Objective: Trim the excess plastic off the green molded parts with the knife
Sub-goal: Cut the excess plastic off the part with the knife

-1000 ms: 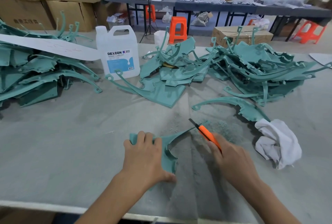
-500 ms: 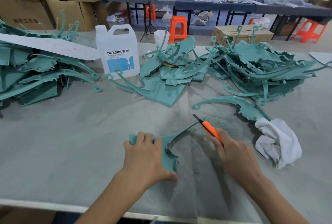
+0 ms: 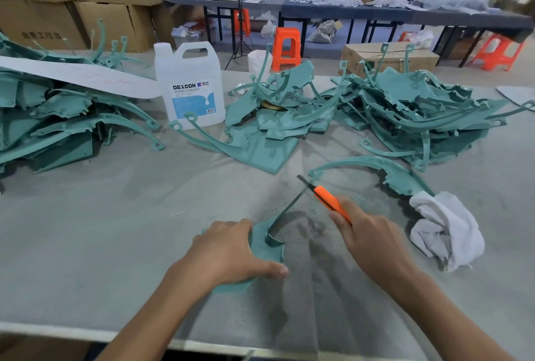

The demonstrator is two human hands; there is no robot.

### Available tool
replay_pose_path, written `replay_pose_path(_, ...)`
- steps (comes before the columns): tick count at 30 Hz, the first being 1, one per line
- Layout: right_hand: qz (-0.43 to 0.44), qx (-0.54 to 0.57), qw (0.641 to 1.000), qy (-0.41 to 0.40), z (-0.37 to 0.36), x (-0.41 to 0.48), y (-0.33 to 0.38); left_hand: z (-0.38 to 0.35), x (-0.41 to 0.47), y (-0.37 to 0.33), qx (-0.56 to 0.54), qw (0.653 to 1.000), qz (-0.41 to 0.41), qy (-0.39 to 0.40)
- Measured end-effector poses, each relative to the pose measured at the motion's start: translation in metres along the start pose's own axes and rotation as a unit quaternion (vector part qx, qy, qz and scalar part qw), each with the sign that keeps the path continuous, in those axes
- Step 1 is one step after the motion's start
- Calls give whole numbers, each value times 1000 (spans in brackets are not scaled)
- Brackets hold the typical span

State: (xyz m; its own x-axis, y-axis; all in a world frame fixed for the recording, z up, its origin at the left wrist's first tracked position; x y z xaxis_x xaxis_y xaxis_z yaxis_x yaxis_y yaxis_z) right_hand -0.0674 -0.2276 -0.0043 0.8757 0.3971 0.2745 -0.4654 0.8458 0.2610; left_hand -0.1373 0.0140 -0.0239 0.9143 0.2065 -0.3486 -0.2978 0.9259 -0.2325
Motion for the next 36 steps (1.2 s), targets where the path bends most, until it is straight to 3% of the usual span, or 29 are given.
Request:
replay_pose_path(3,83,47,992,87,-15,-19,25,0,-1,0,0,1000,1,1)
replay_pose_path(5,77,32,990,118,-17,-18,16,-1,-2,0,-1,1000,1,3)
replay_pose_path(10,31,-77,997,3,7,11,-25,-2,-1,1,1,1000,1,15)
replay_pose_path(15,-48,115,990,-70,0,-10,-19,1,-3,12,12,1000,-20,3)
replay_pose_path(21,-117,242,957,-105,-11,-33,-23,9,-3,50,64,996,-51,46)
replay_pose_path(26,-159,313,924,-152,-32,-43,-15,24,7,11,-124,979,-116,-111)
replay_pose_path(30,-180,323,910,-189,-36,-46,-14,24,24,-35,-211,955,-132,-160)
replay_pose_path(31,-184,320,909,-194,-36,-48,-16,26,22,-46,-230,940,-136,-210)
replay_pose_path(33,-190,320,906,-200,-37,-50,-19,23,6,-62,-351,873,-134,-310)
replay_pose_path(34,-193,325,904,-201,-38,-50,-20,11,-1,-67,-444,834,-115,-306)
replay_pose_path(36,-198,332,899,-207,-38,-51,-21,-26,-3,-78,-671,721,-41,-169)
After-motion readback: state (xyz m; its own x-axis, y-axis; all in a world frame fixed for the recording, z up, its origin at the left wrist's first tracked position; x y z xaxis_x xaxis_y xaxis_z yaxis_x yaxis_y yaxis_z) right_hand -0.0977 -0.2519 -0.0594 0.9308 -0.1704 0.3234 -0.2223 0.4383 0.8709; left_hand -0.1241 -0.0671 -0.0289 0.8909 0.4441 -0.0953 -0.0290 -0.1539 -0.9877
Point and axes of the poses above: each hand's wrist, its own x-axis towards the middle knuckle, its own z-axis out of the back of the hand, y = z × x, the point moved 6 cm from there along x, towards the middle knuckle, and after that the axes turned 3 degrees about z, right-handed, at the moved point
